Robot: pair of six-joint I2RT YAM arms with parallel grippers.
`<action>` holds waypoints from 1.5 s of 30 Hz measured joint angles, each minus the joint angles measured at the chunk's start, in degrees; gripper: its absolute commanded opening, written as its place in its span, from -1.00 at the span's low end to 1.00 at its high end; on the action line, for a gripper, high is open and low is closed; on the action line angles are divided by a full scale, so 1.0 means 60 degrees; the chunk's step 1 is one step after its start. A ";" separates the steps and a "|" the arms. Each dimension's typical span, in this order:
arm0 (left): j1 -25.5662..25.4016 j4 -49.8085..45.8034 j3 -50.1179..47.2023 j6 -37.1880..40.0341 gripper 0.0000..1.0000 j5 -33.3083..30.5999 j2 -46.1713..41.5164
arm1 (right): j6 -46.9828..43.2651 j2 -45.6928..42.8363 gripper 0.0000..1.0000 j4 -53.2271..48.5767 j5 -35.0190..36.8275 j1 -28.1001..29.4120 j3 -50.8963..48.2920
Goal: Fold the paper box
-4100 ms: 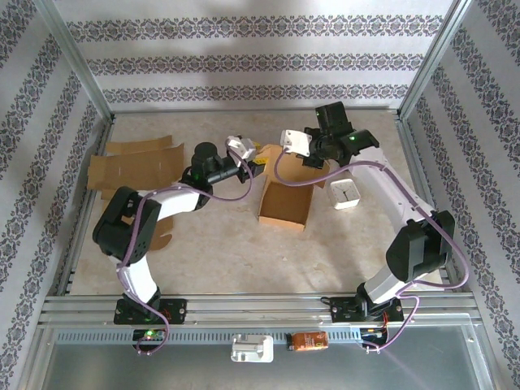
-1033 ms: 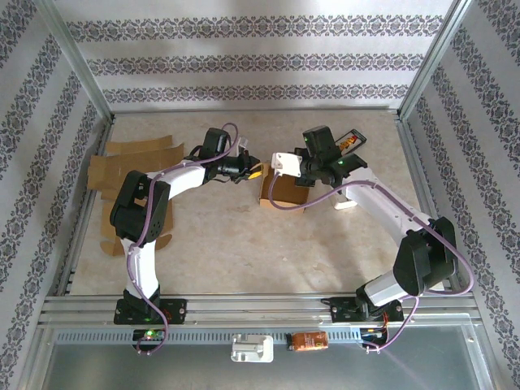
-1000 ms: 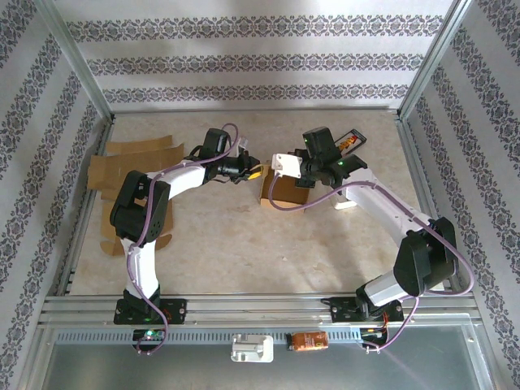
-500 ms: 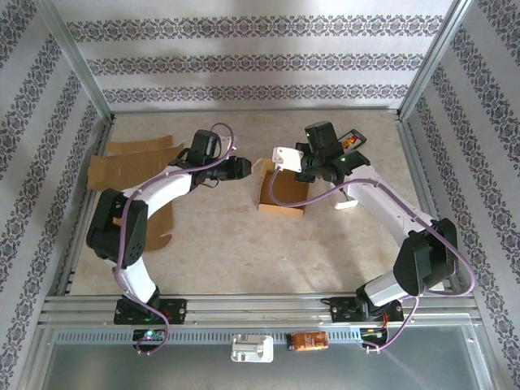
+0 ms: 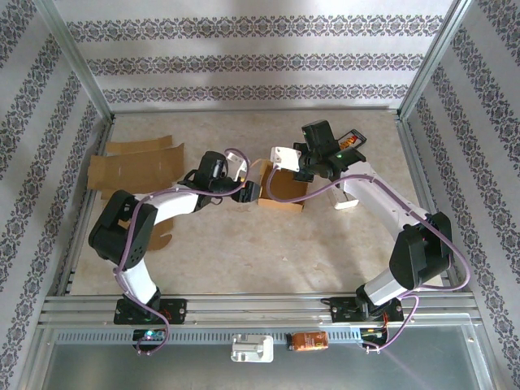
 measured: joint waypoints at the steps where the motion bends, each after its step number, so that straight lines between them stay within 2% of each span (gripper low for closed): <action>1: -0.0033 0.0211 0.0055 -0.0018 0.51 -0.0189 0.0178 | 0.0000 0.0000 -0.92 0.0004 -0.0007 -0.0025 0.0007; 7: -0.0499 0.0871 0.0619 -0.0004 0.58 -0.1628 0.1220 | 0.0007 0.0000 -0.92 -0.0044 -0.0084 -0.0040 0.0098; 9: -0.0576 0.1016 0.0794 0.0000 0.50 -0.2084 0.1468 | 0.0007 0.0011 -0.91 -0.0076 -0.0135 -0.0040 0.0109; 13: -0.0576 0.1075 0.1257 0.0000 0.18 -0.2535 0.1923 | 0.0011 0.0069 -0.88 -0.0102 -0.0186 -0.0040 0.0178; 19: -0.0576 0.1027 0.1876 -0.0055 -0.22 -0.2579 0.2441 | 0.0197 0.0182 -0.48 -0.0109 -0.0229 -0.0146 0.0219; 22: -0.0579 0.0965 0.1880 -0.0076 -0.26 -0.2579 0.2444 | 0.0667 0.0197 0.01 -0.0080 -0.0255 -0.0164 0.0284; 24: -0.0579 0.0874 0.1927 -0.0080 -0.27 -0.2583 0.2455 | 0.1319 0.0197 0.28 -0.0055 -0.0248 -0.0168 0.0433; 26: -0.0579 0.0692 0.2036 -0.0076 -0.27 -0.2586 0.2473 | 0.2255 0.0193 0.65 0.0033 -0.0226 -0.0229 0.0678; 28: -0.0579 0.0503 0.2142 -0.0084 -0.27 -0.2594 0.2473 | 0.3453 0.0109 0.86 0.0186 -0.0226 -0.0317 0.0787; 31: -0.0579 0.0350 0.2266 -0.0131 -0.27 -0.2619 0.2473 | 0.5632 -0.0306 0.94 0.0233 -0.0288 -0.0601 0.0681; 33: -0.0579 0.0244 0.2317 -0.0193 -0.27 -0.2619 0.2473 | 0.7395 -0.0780 0.91 0.0240 -0.0397 -0.0929 0.0455; 35: -0.0579 0.0186 0.2331 -0.0259 -0.27 -0.2616 0.2473 | 0.9256 -0.1348 0.90 0.0277 -0.0809 -0.1490 0.0080; 38: -0.0579 0.0069 0.2346 -0.0313 -0.27 -0.2612 0.2473 | 1.1107 -0.2251 0.96 0.0437 -0.1195 -0.2331 -0.0991; 41: -0.0579 -0.0073 0.2422 -0.0382 -0.27 -0.2579 0.2473 | 1.1726 -0.2907 0.96 0.0430 -0.1188 -0.2586 -0.2127; 45: -0.0579 -0.0080 0.2506 -0.0481 -0.27 -0.2568 0.2473 | 1.1555 -0.2914 0.96 0.0590 -0.1147 -0.2663 -0.3045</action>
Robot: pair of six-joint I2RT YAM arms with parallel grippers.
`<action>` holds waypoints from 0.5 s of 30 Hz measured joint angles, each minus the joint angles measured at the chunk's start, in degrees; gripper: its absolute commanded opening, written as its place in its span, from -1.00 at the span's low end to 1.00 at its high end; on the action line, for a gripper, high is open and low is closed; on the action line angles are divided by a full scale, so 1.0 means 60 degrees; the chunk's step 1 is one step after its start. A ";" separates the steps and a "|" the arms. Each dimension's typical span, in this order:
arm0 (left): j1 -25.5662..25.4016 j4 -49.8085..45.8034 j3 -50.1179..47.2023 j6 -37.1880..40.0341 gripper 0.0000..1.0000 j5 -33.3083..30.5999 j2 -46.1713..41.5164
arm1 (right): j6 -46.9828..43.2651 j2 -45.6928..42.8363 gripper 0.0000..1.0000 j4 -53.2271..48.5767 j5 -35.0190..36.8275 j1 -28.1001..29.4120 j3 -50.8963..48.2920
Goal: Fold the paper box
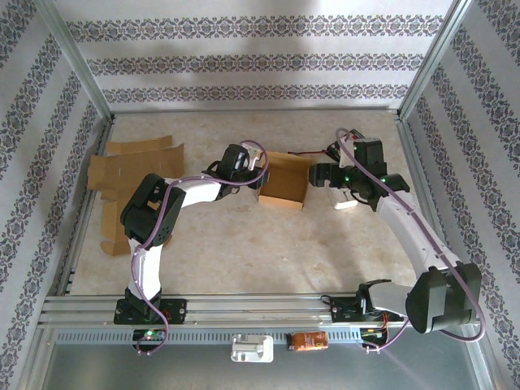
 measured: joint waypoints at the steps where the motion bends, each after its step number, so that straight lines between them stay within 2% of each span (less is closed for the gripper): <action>1: 0.0000 -0.0007 0.0004 -0.0007 -0.27 -0.0004 0.0000 | -0.0106 0.0124 0.96 0.0106 -0.0007 0.0000 -0.0102; 8: 0.0000 -0.0091 0.0109 -0.0040 -0.28 0.0029 0.0004 | -0.0514 0.1541 0.91 0.1446 -0.0069 0.0018 -0.0189; 12: 0.0000 -0.0138 0.0171 -0.0066 -0.28 0.0069 0.0018 | -0.0561 0.2109 0.78 0.2135 0.0004 0.0164 -0.0178; 15: 0.0000 -0.0146 0.0189 -0.0073 -0.28 0.0102 0.0033 | -0.0470 0.2481 0.60 0.2550 0.0055 0.0277 -0.0124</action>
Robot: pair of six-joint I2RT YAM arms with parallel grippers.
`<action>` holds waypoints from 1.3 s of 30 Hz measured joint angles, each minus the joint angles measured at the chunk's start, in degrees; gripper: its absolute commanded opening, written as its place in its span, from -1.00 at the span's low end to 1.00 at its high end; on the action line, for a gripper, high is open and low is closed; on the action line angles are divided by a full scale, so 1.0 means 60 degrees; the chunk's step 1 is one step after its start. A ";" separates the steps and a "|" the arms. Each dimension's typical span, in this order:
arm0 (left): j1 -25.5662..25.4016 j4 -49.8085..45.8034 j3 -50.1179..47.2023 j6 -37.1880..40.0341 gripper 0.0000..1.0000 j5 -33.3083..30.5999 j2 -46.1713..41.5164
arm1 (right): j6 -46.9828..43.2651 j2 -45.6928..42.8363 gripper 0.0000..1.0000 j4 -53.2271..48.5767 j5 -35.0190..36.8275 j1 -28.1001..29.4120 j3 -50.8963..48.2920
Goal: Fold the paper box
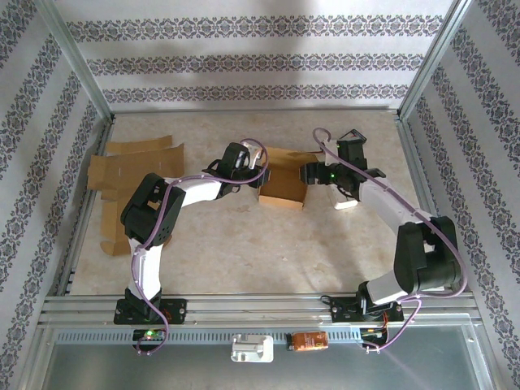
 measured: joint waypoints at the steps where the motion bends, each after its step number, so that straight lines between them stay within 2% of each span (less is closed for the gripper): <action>1: 0.0000 0.0000 0.0000 0.0000 -0.29 0.0011 0.0004 | 0.0076 0.0106 0.54 0.0076 0.0018 0.0004 0.0025; 4: 0.0000 -0.0025 0.0022 -0.0004 -0.29 0.0069 0.0040 | 0.0324 0.0426 0.27 0.0288 0.0124 0.0047 0.0131; 8: 0.0000 -0.0047 0.0087 -0.0066 -0.30 0.0153 0.0193 | 0.0670 0.0710 0.08 0.0477 0.0321 0.0062 0.0149; 15: 0.0004 -0.0058 0.0146 -0.0178 -0.30 0.0288 0.0361 | 0.0903 0.0852 -0.09 0.0579 0.0375 0.0062 0.0153; 16: 0.0004 -0.0058 0.0146 -0.0182 -0.30 0.0299 0.0361 | 0.0896 0.0860 -0.05 0.0597 0.0375 0.0062 0.0153; 18: 0.0004 -0.0058 0.0146 -0.0186 -0.30 0.0321 0.0368 | 0.0860 0.0860 0.28 0.0619 0.0459 0.0066 0.0153; 23: 0.0004 -0.0058 0.0146 -0.0208 -0.30 0.0324 0.0372 | 0.0251 0.0718 0.74 0.0663 0.0849 0.0109 0.0153; 26: 0.0004 -0.0058 0.0146 -0.0208 -0.30 0.0331 0.0372 | -0.0350 0.0353 0.87 0.0696 0.0965 0.0102 0.0149; 28: 0.0004 -0.0058 0.0146 -0.0208 -0.30 0.0353 0.0372 | -0.0856 0.0149 0.88 0.0820 0.0951 0.0080 0.0149; 32: 0.0004 -0.0058 0.0146 -0.0208 -0.30 0.0357 0.0372 | -0.1967 0.0135 0.73 0.0980 0.0601 -0.0102 0.0153; 34: 0.0000 -0.0058 0.0146 -0.0208 -0.30 0.0357 0.0372 | -0.2444 0.0237 0.57 0.0947 0.0357 -0.0219 0.0204; 36: 0.0000 -0.0062 0.0160 -0.0208 -0.30 0.0361 0.0372 | -0.2812 0.0437 0.31 0.0925 0.0146 -0.0306 0.0364; 39: 0.0000 -0.0062 0.0164 -0.0211 -0.30 0.0386 0.0372 | -0.3085 0.0736 0.08 0.0951 -0.0058 -0.0342 0.0608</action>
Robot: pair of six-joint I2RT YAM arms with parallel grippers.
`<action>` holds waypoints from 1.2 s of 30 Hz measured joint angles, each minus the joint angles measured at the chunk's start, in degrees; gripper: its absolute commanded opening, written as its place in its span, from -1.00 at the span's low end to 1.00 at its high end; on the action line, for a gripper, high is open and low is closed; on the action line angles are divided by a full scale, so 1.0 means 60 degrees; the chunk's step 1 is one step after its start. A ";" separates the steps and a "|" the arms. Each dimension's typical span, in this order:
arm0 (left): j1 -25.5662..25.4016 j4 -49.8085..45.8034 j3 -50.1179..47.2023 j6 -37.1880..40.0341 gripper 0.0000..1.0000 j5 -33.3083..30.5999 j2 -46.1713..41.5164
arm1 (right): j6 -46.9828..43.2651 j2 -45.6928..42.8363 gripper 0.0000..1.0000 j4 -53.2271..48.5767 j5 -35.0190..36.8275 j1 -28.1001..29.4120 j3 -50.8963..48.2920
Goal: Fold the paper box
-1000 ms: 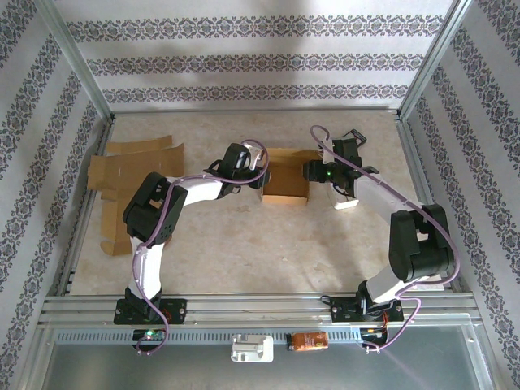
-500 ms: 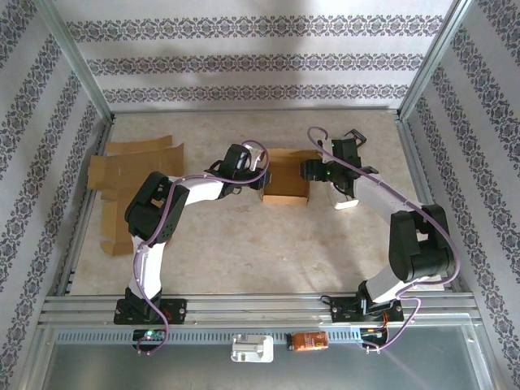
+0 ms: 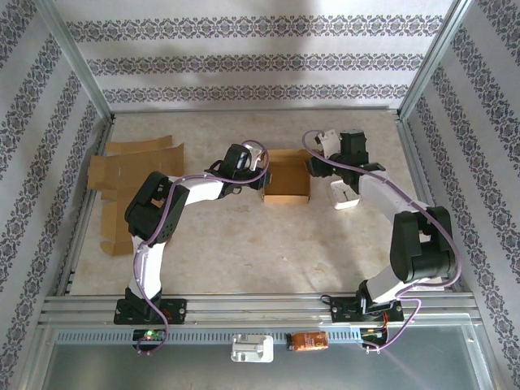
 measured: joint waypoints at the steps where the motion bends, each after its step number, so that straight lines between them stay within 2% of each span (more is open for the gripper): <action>1: 0.0000 0.0004 0.0000 -0.0004 -0.30 0.0004 0.0000 | -0.0015 0.0066 0.02 0.0007 -0.0069 0.0004 0.0044; 10: 0.0004 -0.0004 0.0033 -0.0004 -0.30 0.0004 0.0000 | 0.0284 0.0590 -0.51 0.0040 -0.0423 0.0004 0.0273; 15: 0.0004 -0.0004 0.0040 -0.0004 -0.30 0.0004 0.0004 | 0.0543 0.0608 -0.69 -0.0007 -0.0645 0.0004 0.0321; 36: 0.0004 -0.0076 0.0069 -0.0007 -0.30 0.0004 0.0004 | 0.2014 0.0860 -0.71 -0.0685 -0.0765 0.0073 0.0940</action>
